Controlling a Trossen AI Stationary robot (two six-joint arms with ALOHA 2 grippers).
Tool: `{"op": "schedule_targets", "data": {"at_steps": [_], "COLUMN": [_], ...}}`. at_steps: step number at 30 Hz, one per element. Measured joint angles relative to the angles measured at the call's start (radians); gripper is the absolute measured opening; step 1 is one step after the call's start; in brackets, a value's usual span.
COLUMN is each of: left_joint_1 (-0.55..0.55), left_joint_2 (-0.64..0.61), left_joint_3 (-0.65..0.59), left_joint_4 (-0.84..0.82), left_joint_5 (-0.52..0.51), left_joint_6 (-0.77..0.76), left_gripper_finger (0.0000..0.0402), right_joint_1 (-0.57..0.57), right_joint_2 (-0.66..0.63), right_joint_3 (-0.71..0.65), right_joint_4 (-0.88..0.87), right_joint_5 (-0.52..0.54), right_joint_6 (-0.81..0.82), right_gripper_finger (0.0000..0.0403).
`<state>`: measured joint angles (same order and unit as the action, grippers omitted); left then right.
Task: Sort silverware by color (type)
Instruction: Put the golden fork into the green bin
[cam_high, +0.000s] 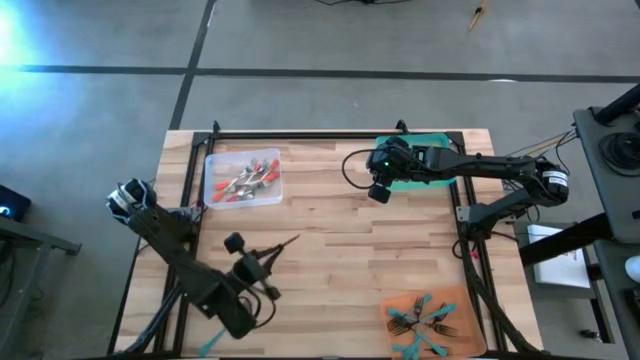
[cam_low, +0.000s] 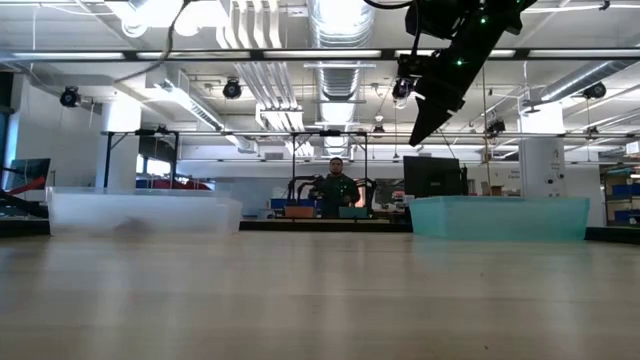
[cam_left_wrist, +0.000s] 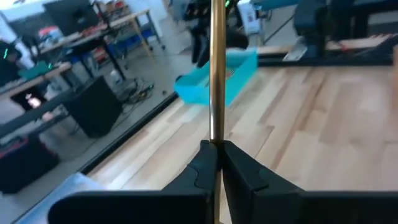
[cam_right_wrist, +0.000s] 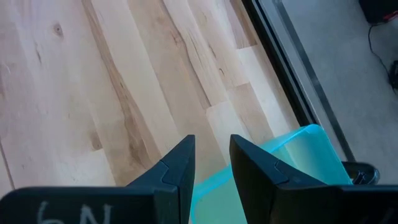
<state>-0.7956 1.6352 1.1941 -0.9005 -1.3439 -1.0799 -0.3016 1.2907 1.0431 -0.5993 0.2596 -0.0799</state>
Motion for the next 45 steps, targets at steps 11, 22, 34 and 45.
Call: {"op": "schedule_targets", "data": {"at_steps": [11,22,34,45], "left_joint_1": [0.110,0.156,0.575,0.829], "left_joint_2": [0.000,-0.079,-0.256,-0.095], "left_joint_3": [-0.102,-0.343,-0.705,-0.614], "left_joint_4": [0.121,0.570,1.504,1.810], "left_joint_5": [0.148,0.248,0.620,0.868], "left_joint_6": [-0.010,0.230,0.885,0.994], "left_gripper_finger": [0.0000,0.0000,0.0000,0.0000], "right_joint_1": [0.000,0.000,0.015,0.014], "right_joint_2": [0.000,-0.008,-0.043,-0.085], "right_joint_3": [0.000,0.038,0.014,-0.193], "right_joint_4": [0.296,0.239,-0.062,0.715], "right_joint_5": [-0.001,0.004,-0.033,-0.286], "right_joint_6": [-0.135,-0.030,0.258,0.172], "right_gripper_finger": [0.0093,0.0093,0.0093,0.0093]}}
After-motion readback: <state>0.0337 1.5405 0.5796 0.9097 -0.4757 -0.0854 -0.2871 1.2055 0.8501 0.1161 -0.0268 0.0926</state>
